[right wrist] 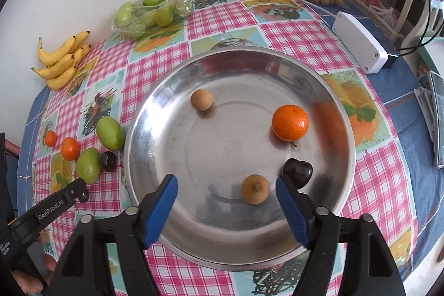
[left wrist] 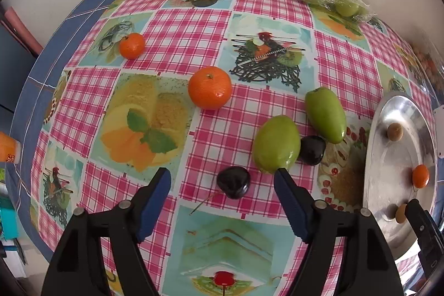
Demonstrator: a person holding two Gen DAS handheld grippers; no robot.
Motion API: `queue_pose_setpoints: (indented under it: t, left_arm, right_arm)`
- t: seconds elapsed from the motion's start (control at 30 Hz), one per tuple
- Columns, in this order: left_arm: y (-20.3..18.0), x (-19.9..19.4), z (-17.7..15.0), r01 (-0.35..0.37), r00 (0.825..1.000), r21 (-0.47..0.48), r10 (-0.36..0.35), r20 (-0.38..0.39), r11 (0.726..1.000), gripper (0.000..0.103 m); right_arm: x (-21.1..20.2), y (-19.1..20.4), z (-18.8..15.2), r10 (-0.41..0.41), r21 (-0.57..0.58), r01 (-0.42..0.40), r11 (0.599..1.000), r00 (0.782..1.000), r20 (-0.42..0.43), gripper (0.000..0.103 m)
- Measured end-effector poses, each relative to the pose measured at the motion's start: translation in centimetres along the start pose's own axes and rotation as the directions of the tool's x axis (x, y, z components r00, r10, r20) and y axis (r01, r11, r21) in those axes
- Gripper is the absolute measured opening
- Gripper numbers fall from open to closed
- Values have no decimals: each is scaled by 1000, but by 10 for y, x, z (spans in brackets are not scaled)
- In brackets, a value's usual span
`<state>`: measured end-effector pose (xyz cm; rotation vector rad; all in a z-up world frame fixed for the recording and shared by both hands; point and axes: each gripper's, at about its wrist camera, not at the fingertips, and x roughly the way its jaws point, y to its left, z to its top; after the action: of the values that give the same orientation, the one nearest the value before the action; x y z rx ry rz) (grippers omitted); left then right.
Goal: Organize fruits
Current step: 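Open the left tool to drop its kiwi while the right tool releases its kiwi into the bowl, then move the open left tool toward a mandarin orange and the right tool toward a green mango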
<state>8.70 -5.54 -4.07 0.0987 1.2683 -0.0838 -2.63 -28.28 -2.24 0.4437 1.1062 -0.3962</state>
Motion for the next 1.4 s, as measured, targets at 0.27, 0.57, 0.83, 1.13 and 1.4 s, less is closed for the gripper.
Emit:
queue_pose_setpoints:
  t: [0.27,0.57,0.83,1.13,1.4]
  left_arm:
    - [4,2,1,18,1000,-22,-18,7,1000,79]
    - [4,2,3,1,999,-43,1,49,999,85]
    - [4,2,3,7,997,-39,-4,72,999,95]
    - [15,0,8,37,996,-69,-31,85,997,95]
    - [42,-7,17,27,990,-102,-12,143,994,95]
  right_arm:
    - [-1,5,1,8,-12,-8,1000,1000,19,92]
    - [-3,10,0,25,-27,-24,999,999,43,103]
    - [-5,13,0,42,-44,-39,998,996,73,103]
    - [-14,15,1,96,-26,-93,995,986,135,103]
    - [-16,28,2,127,-44,-122,992,982,139,103]
